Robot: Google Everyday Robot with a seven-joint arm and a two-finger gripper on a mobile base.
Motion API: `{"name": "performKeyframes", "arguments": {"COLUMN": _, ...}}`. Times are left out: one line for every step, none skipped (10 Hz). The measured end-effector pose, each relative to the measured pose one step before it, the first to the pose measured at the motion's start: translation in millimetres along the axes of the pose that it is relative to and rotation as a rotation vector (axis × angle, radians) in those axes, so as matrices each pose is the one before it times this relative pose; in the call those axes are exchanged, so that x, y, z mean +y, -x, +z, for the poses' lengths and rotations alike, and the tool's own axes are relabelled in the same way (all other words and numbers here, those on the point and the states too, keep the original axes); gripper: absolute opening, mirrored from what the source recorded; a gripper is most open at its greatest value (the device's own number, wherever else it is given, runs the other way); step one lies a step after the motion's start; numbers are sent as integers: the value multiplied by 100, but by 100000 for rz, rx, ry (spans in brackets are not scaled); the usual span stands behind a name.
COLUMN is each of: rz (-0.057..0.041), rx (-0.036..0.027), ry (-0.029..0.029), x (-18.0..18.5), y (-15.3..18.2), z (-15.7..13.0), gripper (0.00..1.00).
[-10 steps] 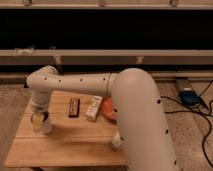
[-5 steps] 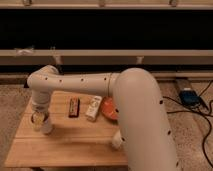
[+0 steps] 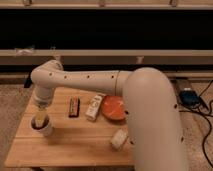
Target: Place the pepper in the ceramic cup
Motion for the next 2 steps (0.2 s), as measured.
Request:
{"name": "performKeyframes", "arguments": {"rz": -237, "rx": -187, "ry": -308, "x": -101, "y": -39, "z": 157, "gripper": 80}}
{"name": "performKeyframes", "arguments": {"rz": -140, "rx": 53, "ry": -69, "x": -38, "y": -101, "z": 23, "gripper": 80}}
